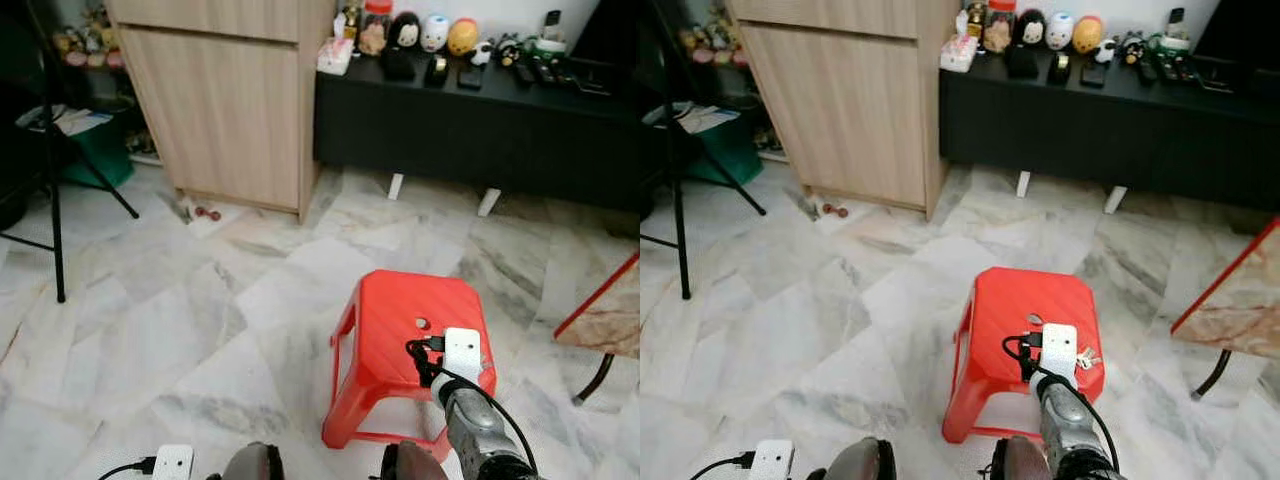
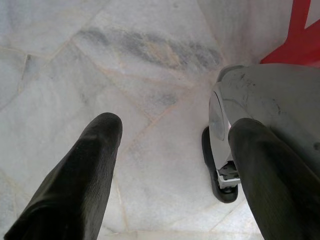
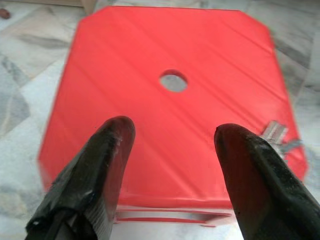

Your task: Hang keys on a hook

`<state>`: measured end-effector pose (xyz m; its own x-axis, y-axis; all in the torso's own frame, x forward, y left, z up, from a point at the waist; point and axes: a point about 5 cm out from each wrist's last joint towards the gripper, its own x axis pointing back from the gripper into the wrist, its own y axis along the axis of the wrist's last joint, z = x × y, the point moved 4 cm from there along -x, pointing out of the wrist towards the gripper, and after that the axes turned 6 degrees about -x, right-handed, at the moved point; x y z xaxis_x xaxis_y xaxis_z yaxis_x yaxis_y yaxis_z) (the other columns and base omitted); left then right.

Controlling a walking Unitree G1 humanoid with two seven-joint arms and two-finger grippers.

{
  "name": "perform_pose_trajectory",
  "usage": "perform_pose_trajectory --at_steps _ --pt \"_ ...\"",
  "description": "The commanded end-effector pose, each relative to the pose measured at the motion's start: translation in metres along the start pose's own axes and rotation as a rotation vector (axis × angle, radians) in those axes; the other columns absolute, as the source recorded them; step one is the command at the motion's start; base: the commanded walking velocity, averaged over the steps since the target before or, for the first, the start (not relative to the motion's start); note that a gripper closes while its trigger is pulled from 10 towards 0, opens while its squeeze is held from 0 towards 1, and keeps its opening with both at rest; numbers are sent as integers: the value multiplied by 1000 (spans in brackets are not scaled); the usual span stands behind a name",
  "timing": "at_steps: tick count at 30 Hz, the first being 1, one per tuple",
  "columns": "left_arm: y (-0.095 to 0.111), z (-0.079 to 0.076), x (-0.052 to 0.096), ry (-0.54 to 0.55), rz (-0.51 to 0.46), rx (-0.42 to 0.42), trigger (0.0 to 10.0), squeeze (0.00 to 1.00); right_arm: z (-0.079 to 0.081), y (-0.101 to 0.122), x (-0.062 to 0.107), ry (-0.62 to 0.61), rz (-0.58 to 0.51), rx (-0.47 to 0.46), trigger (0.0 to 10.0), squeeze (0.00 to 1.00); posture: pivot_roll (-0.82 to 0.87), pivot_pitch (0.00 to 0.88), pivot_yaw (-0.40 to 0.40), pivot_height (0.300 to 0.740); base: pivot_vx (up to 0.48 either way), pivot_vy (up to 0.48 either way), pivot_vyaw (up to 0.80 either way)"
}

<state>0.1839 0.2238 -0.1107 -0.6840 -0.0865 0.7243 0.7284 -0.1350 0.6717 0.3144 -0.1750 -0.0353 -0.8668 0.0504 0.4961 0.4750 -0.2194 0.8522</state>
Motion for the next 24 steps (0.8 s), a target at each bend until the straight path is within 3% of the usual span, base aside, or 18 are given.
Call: perform_pose_trajectory --at_steps 1,10,20,24 --pt "-17 -22 3 -78 66 -9 10000 0 -7 -5 2 -29 7 -24 10000 0 86 93 -62 634 0 0 0" --pt "-16 -22 3 -77 68 -12 10000 0 -12 -4 2 -49 2 -38 10000 0 85 93 -61 634 0 0 0" --pt "-15 -20 2 -73 69 -10 10000 0 -10 -1 2 -44 -6 -46 10000 0 88 95 -60 634 262 0 -540" --pt "-15 -19 2 -71 69 -11 10000 0 -10 -1 1 -47 -7 -46 10000 0 88 91 -58 634 279 0 0"
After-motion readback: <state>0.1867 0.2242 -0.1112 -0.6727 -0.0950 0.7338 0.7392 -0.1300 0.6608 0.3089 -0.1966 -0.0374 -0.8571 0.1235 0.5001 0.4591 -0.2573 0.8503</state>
